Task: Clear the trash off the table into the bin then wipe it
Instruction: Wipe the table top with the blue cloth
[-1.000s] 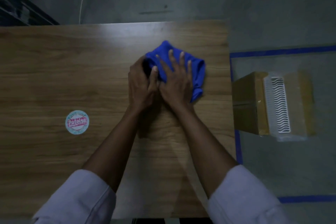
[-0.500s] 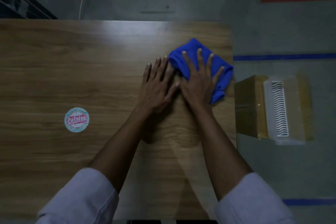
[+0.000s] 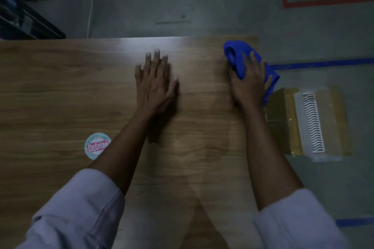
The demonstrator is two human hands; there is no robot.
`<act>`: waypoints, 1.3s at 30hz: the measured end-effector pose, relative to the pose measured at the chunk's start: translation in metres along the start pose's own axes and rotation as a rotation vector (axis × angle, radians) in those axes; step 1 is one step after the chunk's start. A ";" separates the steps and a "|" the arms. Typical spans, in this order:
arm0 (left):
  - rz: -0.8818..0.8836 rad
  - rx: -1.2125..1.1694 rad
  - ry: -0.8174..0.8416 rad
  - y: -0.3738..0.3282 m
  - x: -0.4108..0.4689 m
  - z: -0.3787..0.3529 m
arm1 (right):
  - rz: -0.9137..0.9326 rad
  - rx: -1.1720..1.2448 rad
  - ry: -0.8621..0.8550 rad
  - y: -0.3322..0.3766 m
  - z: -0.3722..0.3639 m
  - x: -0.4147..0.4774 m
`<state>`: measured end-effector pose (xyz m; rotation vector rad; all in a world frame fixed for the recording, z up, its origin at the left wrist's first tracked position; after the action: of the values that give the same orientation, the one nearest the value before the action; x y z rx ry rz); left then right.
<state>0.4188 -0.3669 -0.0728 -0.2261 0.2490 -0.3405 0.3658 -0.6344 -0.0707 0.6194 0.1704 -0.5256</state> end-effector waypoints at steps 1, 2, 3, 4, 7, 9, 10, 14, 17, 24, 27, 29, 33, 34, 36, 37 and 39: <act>-0.005 0.032 0.038 0.001 0.004 -0.008 | -0.007 -0.139 0.050 -0.003 -0.011 0.010; -0.009 0.058 0.049 0.001 0.007 -0.015 | 0.026 -0.239 0.065 0.000 -0.022 0.015; -0.007 0.072 0.044 0.002 0.009 -0.019 | 0.075 -0.302 0.056 0.008 -0.032 0.017; -0.003 0.079 0.031 0.003 0.010 -0.022 | 0.123 -0.339 0.045 0.021 -0.043 0.016; -0.014 0.069 0.024 0.005 0.012 -0.025 | 0.239 -0.399 0.076 0.066 -0.076 0.002; -0.050 -0.036 0.019 0.009 0.006 -0.021 | 0.313 -0.379 0.127 0.092 -0.093 -0.018; -0.076 -0.121 -0.012 0.012 0.000 -0.016 | 0.337 -0.341 0.158 0.099 -0.099 -0.030; -0.166 -0.158 -0.145 0.009 -0.027 0.011 | 0.229 0.012 0.188 0.087 -0.072 -0.062; -0.138 -0.081 -0.070 0.006 -0.016 0.014 | 0.054 0.046 -0.062 0.051 -0.016 -0.049; -0.010 0.058 0.021 0.022 0.008 -0.018 | -0.091 -0.275 -0.012 0.012 -0.023 0.033; -0.009 0.010 -0.024 0.024 0.013 -0.016 | 0.103 -0.349 0.017 0.059 -0.046 0.049; -0.014 -0.127 -0.087 0.027 0.012 -0.012 | 0.304 -0.362 0.129 0.099 -0.072 0.048; 0.048 -0.416 -0.246 0.045 -0.006 -0.005 | 0.665 -0.297 0.392 0.137 -0.106 0.022; 0.044 -0.378 -0.232 0.047 -0.009 -0.006 | 0.719 -0.302 0.445 0.137 -0.107 0.018; -0.060 -0.221 -0.156 0.042 -0.014 -0.011 | 0.793 -0.311 0.526 0.131 -0.103 0.012; -0.146 -0.138 -0.120 0.037 -0.020 -0.015 | 0.818 -0.315 0.561 0.128 -0.100 0.009; -0.281 -0.021 -0.053 0.030 -0.035 -0.022 | 0.845 -0.328 0.599 0.118 -0.097 -0.003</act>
<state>0.3895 -0.3310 -0.0945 -0.2907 0.1687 -0.6093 0.4249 -0.4947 -0.0877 0.4557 0.5162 0.5117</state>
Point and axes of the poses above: each hand's wrist, its own x-axis towards the middle knuckle, its own z-axis out of the back of the hand, y = z × x, the point moved 6 cm from there along x, towards the middle knuckle, and after that the axes turned 12 degrees about y, right-handed, at the moved point
